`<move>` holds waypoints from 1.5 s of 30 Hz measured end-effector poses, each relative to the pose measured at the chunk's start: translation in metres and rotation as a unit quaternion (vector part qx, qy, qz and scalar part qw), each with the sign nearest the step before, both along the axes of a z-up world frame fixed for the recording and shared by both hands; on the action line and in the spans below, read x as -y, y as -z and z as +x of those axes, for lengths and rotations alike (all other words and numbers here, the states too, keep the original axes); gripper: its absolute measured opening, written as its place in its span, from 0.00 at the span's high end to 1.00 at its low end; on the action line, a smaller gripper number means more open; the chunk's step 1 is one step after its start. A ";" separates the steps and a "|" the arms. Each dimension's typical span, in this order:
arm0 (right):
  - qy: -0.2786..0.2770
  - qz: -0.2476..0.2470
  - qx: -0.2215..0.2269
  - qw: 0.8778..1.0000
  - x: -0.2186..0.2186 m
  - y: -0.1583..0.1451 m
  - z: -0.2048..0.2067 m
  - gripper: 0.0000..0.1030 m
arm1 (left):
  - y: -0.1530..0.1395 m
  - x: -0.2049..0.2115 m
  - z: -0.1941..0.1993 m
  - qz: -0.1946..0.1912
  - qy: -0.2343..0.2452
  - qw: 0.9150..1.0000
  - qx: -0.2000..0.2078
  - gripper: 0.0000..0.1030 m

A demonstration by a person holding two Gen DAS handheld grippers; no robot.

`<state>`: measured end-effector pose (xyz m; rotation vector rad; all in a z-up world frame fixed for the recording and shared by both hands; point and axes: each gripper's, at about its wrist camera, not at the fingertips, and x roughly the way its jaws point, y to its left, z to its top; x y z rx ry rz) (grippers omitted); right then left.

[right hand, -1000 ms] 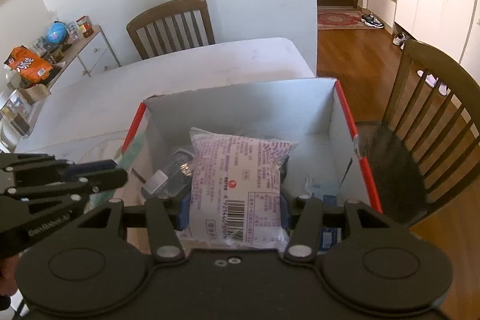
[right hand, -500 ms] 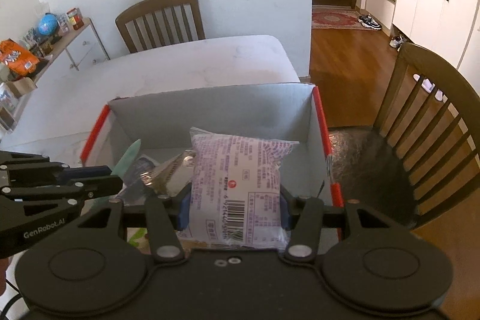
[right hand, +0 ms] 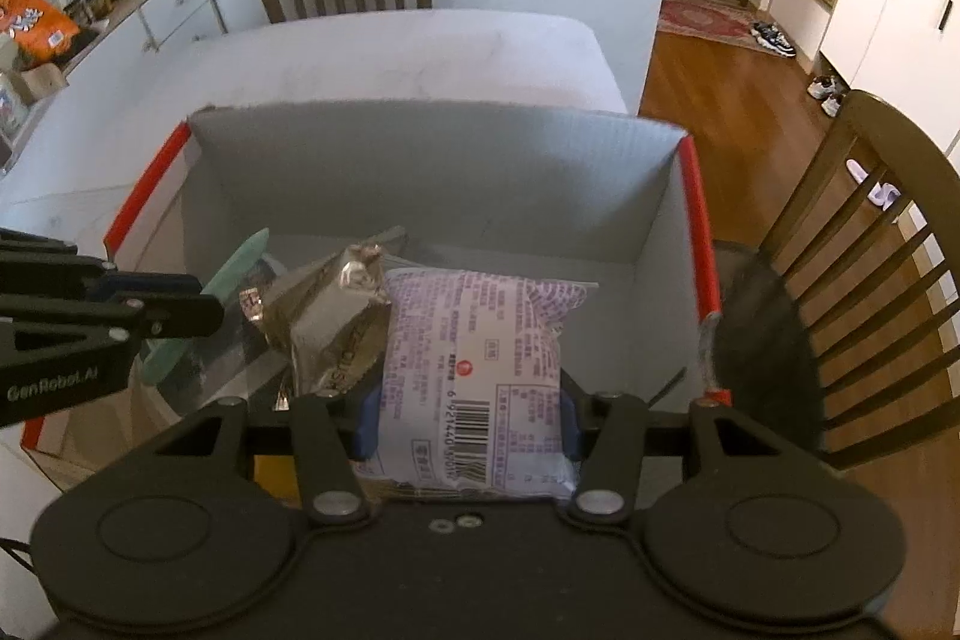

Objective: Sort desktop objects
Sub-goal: 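Lower the bread bag and green stick into the shoebox and open both grippers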

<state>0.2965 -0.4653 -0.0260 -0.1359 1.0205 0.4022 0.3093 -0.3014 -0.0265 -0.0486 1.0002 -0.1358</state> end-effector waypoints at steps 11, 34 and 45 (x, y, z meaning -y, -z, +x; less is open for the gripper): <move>-0.007 -0.004 -0.015 1.000 -0.004 0.012 0.000 0.47 | 0.009 0.003 0.006 0.014 0.008 1.000 -0.009 0.90; -0.013 0.022 0.013 1.000 0.007 -0.014 -0.023 0.31 | 0.010 0.017 -0.008 0.002 0.053 0.998 -0.028 0.90; -0.011 0.037 0.020 0.999 0.010 -0.020 -0.038 0.26 | -0.001 0.021 -0.022 0.002 0.056 0.998 -0.014 0.89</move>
